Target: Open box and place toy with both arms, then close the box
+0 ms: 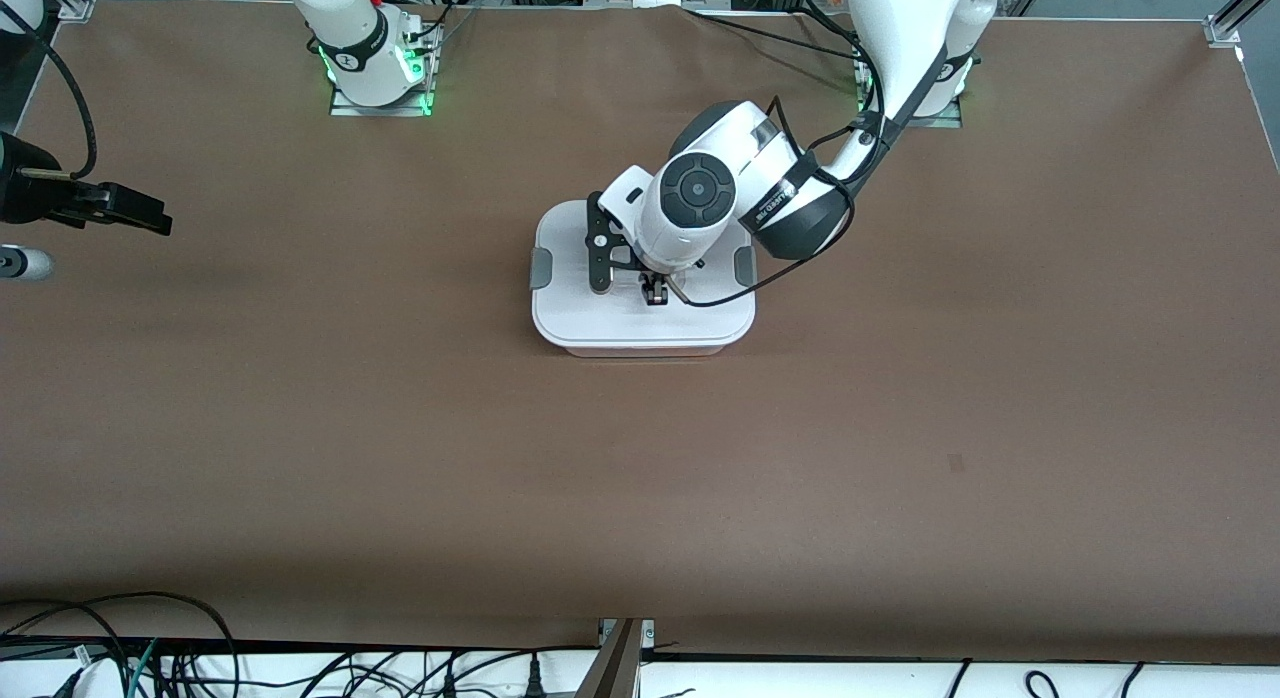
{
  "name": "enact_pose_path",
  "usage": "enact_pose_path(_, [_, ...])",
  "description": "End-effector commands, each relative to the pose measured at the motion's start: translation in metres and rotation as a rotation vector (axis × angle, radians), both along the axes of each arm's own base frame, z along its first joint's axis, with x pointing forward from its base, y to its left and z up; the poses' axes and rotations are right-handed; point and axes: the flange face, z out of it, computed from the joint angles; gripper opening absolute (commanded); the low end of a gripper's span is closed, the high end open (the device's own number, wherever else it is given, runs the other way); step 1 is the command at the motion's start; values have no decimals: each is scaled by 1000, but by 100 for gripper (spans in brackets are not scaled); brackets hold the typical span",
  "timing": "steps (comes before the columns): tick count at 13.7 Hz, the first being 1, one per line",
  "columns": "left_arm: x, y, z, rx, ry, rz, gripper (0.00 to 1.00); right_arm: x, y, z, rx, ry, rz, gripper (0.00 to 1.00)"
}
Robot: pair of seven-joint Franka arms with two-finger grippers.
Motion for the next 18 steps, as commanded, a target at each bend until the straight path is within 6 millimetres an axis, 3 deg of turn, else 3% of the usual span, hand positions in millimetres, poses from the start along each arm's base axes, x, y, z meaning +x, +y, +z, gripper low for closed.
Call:
enact_pose_path(1, [0, 7, 38, 16, -38, 25, 100, 3, 1, 4, 17, -7, -10, 100])
enact_pose_path(4, [8, 57, 84, 117, 25, 164, 100, 3, 3, 4, 17, -7, -8, 100])
enact_pose_path(7, [24, 132, 137, 202, 70, 365, 100, 3, 1, 5, 16, -8, -11, 100])
enact_pose_path(9, [35, 185, 161, 277, 58, 477, 100, 4, 3, 5, 17, -10, -8, 100])
enact_pose_path(11, [36, 205, 189, 392, -99, 482, 100, 5, 3, 4, 16, -13, -8, 100])
enact_pose_path(13, [40, 230, 206, 448, -146, 510, 100, 5, 3, 5, 16, -16, -8, 100])
enact_pose_path(15, [68, 295, 257, 402, -210, 649, 100, 5, 4, 5, 18, -17, -7, 100])
enact_pose_path(16, [81, 326, 265, 373, -207, 704, 100, 6, 4, 5, 18, -17, -7, 100])
enact_pose_path(18, [91, 346, 281, 329, -231, 768, 100, 5, 3, 5, 16, -19, -7, 100])
